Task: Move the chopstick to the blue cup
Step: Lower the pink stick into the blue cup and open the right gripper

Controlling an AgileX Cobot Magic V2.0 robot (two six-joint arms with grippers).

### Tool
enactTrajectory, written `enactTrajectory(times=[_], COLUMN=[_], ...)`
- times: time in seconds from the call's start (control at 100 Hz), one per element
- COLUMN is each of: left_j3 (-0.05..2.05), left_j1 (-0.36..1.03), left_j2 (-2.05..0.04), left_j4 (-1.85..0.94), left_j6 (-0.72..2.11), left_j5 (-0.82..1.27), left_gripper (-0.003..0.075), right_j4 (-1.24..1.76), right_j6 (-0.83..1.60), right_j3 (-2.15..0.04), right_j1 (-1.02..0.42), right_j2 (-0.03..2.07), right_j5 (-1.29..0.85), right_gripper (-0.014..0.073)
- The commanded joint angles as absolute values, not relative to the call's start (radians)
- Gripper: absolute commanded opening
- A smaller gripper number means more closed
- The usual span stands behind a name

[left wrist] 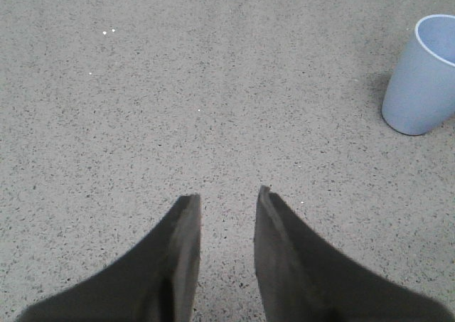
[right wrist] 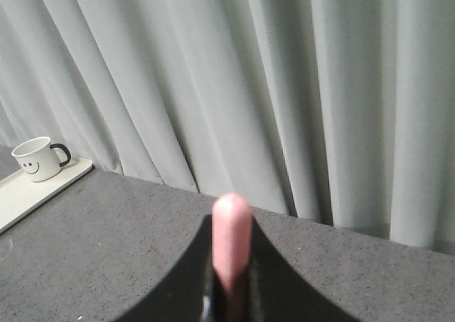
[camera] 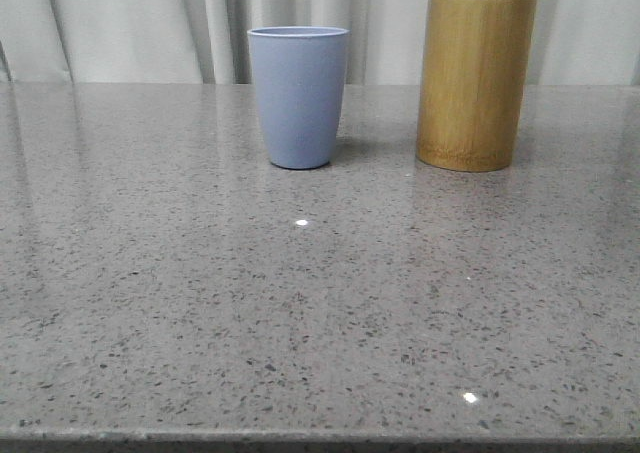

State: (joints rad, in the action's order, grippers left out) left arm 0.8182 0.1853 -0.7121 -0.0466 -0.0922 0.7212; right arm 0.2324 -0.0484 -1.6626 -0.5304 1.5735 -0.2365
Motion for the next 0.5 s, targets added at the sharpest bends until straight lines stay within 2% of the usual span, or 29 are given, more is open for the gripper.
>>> enactTrajectory(times=[0.0,0.34,0.41,0.49], left_j3=[0.843,0.843,0.843,0.843], left_j1=[0.184,0.184,0.184,0.184], left_j2=[-0.707,-0.707,-0.707,-0.707], left_j4=[-0.057,-0.057,-0.057,-0.057], left_j6=[-0.100,-0.100,-0.100,-0.100], left_j5=[0.657,0.657,0.657,0.657], left_gripper=[0.0188,0.0188,0.0188,0.0188], right_j4=[0.240,0.240,0.240,0.240], right_j6=[-0.042,-0.042,-0.042,-0.042], right_j3=[-1.696,-1.696,-1.696,-1.696], right_j1=[-0.538,-0.538,-0.538,-0.538], right_j2=[1.570,1.681,1.691,1.698], right_j5=[-0.138,-0.160,-0.173,-0.181], right_gripper=[-0.0106,-0.0098,-0.0050,0.0055])
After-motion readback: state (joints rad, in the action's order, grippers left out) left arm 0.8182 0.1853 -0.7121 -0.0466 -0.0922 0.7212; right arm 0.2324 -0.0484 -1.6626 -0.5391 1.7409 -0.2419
